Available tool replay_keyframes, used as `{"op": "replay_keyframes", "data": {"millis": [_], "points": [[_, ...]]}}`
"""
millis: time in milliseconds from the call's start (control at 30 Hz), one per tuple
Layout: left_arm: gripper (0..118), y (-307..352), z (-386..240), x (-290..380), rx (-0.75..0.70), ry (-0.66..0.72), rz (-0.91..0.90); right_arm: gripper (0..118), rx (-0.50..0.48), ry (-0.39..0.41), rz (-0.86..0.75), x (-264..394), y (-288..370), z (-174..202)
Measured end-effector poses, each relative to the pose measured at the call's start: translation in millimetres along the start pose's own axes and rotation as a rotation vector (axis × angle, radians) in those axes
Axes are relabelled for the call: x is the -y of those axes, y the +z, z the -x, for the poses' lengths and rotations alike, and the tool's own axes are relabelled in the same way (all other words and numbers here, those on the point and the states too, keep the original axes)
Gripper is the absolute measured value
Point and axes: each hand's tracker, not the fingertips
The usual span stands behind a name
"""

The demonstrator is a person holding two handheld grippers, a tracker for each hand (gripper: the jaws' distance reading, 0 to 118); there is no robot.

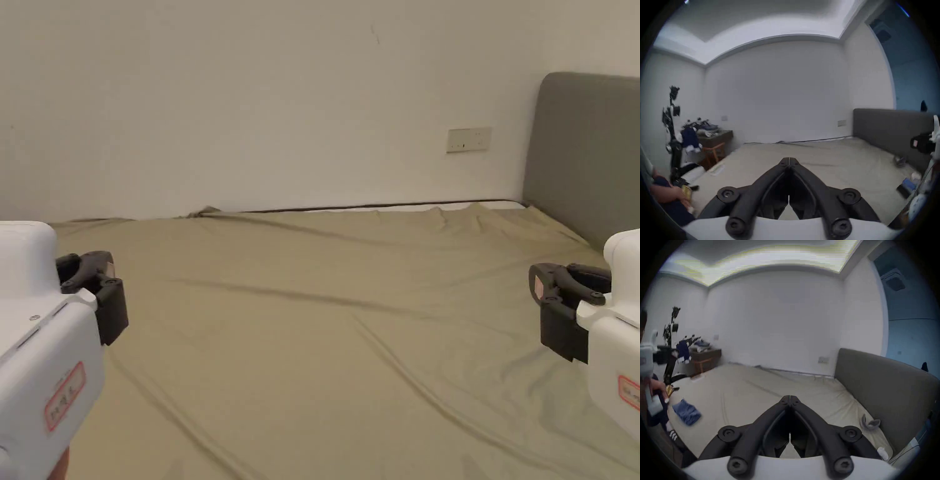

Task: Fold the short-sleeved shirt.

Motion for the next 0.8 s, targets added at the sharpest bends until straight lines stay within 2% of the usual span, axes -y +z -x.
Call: {"op": "replay_keyframes", "data": {"millis": [100,167,267,300,333,367,400,433,500,600,800], "points": [[0,-11,-26,2,-0.081,-0.063,0.044,2,0.046,0.032,-0.01,-5,-5,-8],[0,-13,-34,-2,-0.107,-0.091,0.039,2,0.045,0.012,-0.015,-6,-6,-16],[0,-11,-38,-5,-0.071,-0.059,0.033,2,0.036,-0.029,-0.023,-6,-10,-24],[19,-10,-36,-7,-0.055,-0.04,0.032,16,0.042,-0.034,-0.027,-6,-11,-27],[56,-11,-36,-8,-0.023,-0.007,0.041,52,0.064,-0.045,-0.042,-6,-10,-28],[96,-13,-34,-9,-0.01,0.019,0.059,101,0.083,-0.058,-0.054,-5,-10,-30],[118,-16,-32,-8,-0.019,0.022,0.087,118,0.085,-0.06,-0.05,-5,-12,-33],[118,-15,-32,-8,-0.027,0.018,0.077,118,0.064,-0.074,-0.056,-1,-9,-35],[118,-13,-31,-7,-0.058,0.027,0.051,118,0.106,-0.082,-0.098,-10,-14,-32],[118,-11,-29,-7,-0.072,0.043,0.037,118,0.039,-0.088,-0.117,-11,-16,-37],[118,-7,-31,-9,-0.102,0.016,0.01,118,0.025,-0.114,-0.098,-13,-19,-36]]}}
